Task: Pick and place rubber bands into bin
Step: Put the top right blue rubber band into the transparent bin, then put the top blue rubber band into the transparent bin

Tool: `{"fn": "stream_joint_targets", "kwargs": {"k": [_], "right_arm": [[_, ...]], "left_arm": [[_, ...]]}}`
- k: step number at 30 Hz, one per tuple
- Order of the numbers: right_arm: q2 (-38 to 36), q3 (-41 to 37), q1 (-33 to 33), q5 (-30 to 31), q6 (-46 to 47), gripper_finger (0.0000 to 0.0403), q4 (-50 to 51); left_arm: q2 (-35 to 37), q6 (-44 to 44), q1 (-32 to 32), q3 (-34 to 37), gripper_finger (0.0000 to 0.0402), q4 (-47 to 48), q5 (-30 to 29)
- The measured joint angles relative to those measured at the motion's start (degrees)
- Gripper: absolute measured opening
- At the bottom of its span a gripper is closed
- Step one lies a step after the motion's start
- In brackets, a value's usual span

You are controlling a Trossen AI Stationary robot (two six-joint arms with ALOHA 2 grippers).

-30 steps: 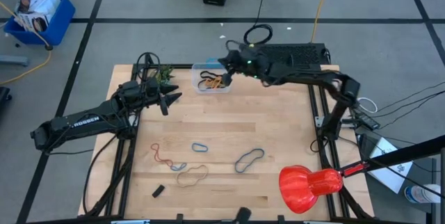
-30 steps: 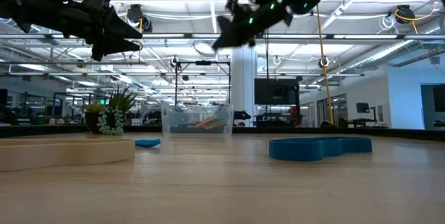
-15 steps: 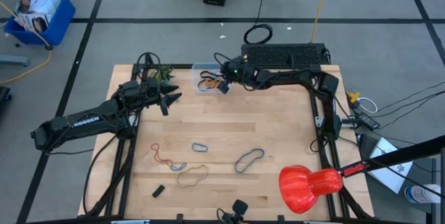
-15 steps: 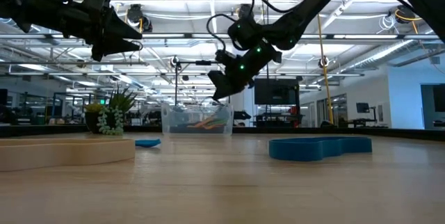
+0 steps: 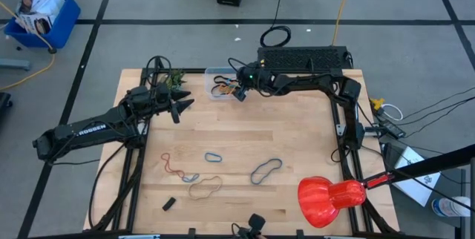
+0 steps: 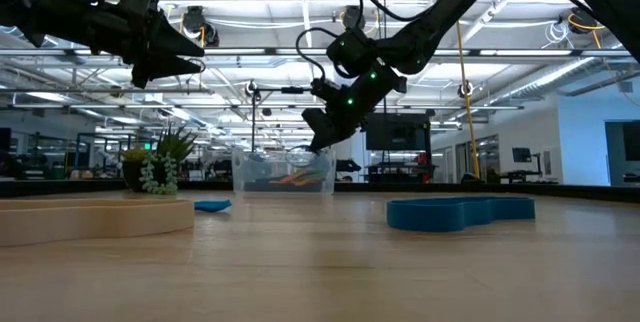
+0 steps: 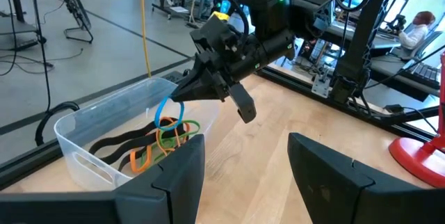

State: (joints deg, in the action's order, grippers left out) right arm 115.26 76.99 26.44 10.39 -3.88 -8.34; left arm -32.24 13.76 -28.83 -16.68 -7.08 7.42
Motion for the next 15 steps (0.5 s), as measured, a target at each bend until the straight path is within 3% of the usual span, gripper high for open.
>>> {"fn": "stream_joint_targets", "kwargs": {"k": [15], "right_arm": [[-1.1, 0.0, -0.4, 0.1, 0.2, 0.0103, 0.2]], "left_arm": [[0.0, 1.3, 0.0, 0.0, 0.0214, 0.0, 0.4]]}}
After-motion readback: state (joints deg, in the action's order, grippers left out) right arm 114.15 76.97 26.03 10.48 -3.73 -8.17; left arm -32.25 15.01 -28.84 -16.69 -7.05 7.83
